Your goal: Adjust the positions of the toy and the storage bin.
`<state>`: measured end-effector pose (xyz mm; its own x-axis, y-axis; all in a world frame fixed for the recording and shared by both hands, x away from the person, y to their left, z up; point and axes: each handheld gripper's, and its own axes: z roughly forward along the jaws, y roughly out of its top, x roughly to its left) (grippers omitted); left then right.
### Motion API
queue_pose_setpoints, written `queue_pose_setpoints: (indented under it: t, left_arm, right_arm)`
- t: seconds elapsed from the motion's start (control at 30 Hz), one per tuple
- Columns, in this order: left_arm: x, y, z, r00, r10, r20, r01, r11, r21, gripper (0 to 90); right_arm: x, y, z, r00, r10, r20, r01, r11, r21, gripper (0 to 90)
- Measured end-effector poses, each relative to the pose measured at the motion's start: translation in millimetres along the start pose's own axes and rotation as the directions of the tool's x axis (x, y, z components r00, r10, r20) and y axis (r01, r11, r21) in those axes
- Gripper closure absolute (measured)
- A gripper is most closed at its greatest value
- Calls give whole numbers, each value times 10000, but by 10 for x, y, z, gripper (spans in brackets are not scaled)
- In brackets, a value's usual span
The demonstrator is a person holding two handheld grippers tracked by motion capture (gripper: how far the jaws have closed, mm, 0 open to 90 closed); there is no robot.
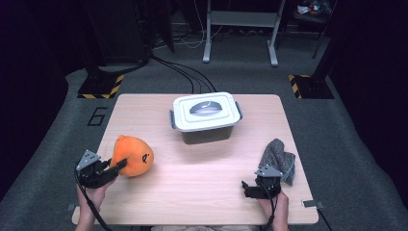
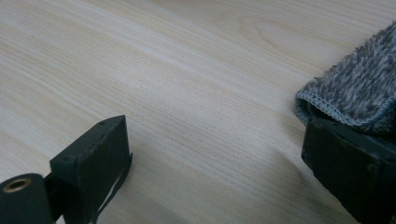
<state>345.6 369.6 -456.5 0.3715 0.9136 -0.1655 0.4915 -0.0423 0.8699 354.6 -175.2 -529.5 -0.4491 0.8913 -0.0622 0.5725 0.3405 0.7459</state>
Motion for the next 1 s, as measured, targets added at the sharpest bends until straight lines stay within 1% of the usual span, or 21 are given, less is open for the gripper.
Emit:
queue_pose_setpoints:
  t: [0.13,0.2,0.23,0.33,0.4,0.43,0.47,0.5,0.53,0.57,0.63,0.67,0.73,0.77,0.8,0.83,0.87,0.9,0.93,0.97,1.0]
  left_arm:
    - [129,23,42,9998,-183,92,181,9994,289,611]
    - [170,25,66,9996,-249,97,244,9987,438,610]
    - [190,22,88,9996,-281,53,279,9989,382,609]
    - [239,8,125,9993,-379,4,378,9973,634,605]
    - [264,-11,150,9994,-340,-112,347,9963,786,593]
    - [276,-22,160,9988,-468,-127,476,9962,726,584]
    - [284,-26,162,9987,-462,-197,476,9959,769,563]
    - [293,-33,169,9981,-440,-441,474,9957,793,538]
    - [301,-33,169,9979,-405,-510,451,9947,920,495]
    - [301,-37,178,9968,-284,-752,358,9944,992,463]
    - [301,-35,177,9955,-112,-943,221,9931,1149,422]
    - [290,-32,186,9928,26,-1201,111,9935,1132,402]
    - [276,-19,189,9881,231,-1521,-52,9931,1170,361]
    - [265,-5,183,9790,510,-1975,-286,9930,1145,342]
    - [260,1,173,9743,583,-2175,-344,9931,1124,318]
    - [266,13,159,9724,667,-2237,-401,9918,1214,317]
    - [273,12,163,9696,666,-2355,-416,9931,1098,311]
    - [294,12,160,9684,607,-2418,-359,9937,1057,290]
    - [305,14,154,9702,573,-2352,-303,9927,1170,282]
    - [330,18,141,9708,565,-2333,-269,9914,1278,279]
    - [339,16,140,9692,531,-2405,-245,9924,1204,266]
  right_arm:
    - [-1,0,1,10000,-10,-14,10,10000,2,69]
    - [2,-1,-1,10000,23,1,-23,10000,11,69]
    - [3,-1,-2,10000,8,2,-8,10000,19,69]
    - [-1,0,1,10000,-12,-8,12,10000,-3,69]
    - [3,-1,-1,10000,27,4,-27,10000,10,69]
    - [3,-1,-1,10000,27,3,-27,10000,11,69]
    - [2,0,-1,10000,27,1,-27,10000,10,69]
    - [-1,0,1,10000,-10,-9,10,10000,0,69]
    - [-1,0,1,10000,-1,-11,1,10000,-1,69]
    - [-1,0,1,10000,-4,-11,4,10000,-3,69]
    - [-2,0,1,10000,-5,-18,5,10000,2,69]
    - [-2,0,1,10000,-3,-16,3,10000,1,69]
    - [-2,0,2,10000,3,-21,-3,10000,2,69]
    - [-1,0,1,10000,5,-19,-5,10000,7,69]
    - [-2,0,1,10000,4,-22,-4,10000,8,69]
    - [-5,1,3,10000,-33,-33,33,10000,-8,69]
    - [-3,1,1,10000,0,-22,0,10000,8,69]
    - [-5,1,3,10000,-30,-52,30,10000,-14,69]
    - [-6,1,3,10000,-30,-35,30,10000,-2,69]
    - [-6,1,4,10000,-24,-62,24,10000,-12,69]
    - [-5,1,2,10000,-31,-29,31,10000,-7,69]
